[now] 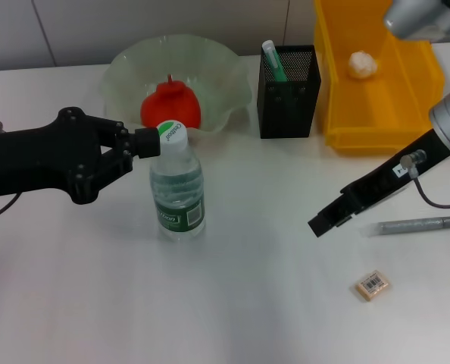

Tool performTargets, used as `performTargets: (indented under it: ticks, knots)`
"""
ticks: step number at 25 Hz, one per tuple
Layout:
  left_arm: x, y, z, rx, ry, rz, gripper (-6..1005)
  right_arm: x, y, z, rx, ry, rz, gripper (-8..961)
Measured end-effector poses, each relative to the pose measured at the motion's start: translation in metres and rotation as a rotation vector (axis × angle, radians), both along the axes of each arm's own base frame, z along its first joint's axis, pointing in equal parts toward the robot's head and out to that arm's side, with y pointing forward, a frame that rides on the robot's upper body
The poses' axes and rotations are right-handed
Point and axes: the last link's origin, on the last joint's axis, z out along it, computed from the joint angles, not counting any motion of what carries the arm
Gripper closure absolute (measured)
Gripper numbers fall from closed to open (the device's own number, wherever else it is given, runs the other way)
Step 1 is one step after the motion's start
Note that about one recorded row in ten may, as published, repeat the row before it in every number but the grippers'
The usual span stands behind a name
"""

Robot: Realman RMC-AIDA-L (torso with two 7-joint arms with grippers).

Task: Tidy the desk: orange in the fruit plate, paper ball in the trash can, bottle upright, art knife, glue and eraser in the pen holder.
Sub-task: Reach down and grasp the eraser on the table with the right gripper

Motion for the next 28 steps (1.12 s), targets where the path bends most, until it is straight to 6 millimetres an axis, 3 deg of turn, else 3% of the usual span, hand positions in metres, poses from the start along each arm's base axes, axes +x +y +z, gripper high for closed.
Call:
performTargets:
  ticks: [9,21,28]
  knots:
    - [-0.003,0.001,0.001,0.023,-0.016,0.001,992,0.001,0.008,-0.004,-0.030,-0.214,-0.075,500]
    - [-0.006,-0.002,-0.002,0.010,-0.026,0.009,992,0.005,0.006,-0.021,-0.085,-0.395,-0.102,501]
    - [-0.008,-0.004,-0.005,0.017,-0.028,0.001,992,0.012,0.004,-0.034,-0.104,-0.418,-0.111,500]
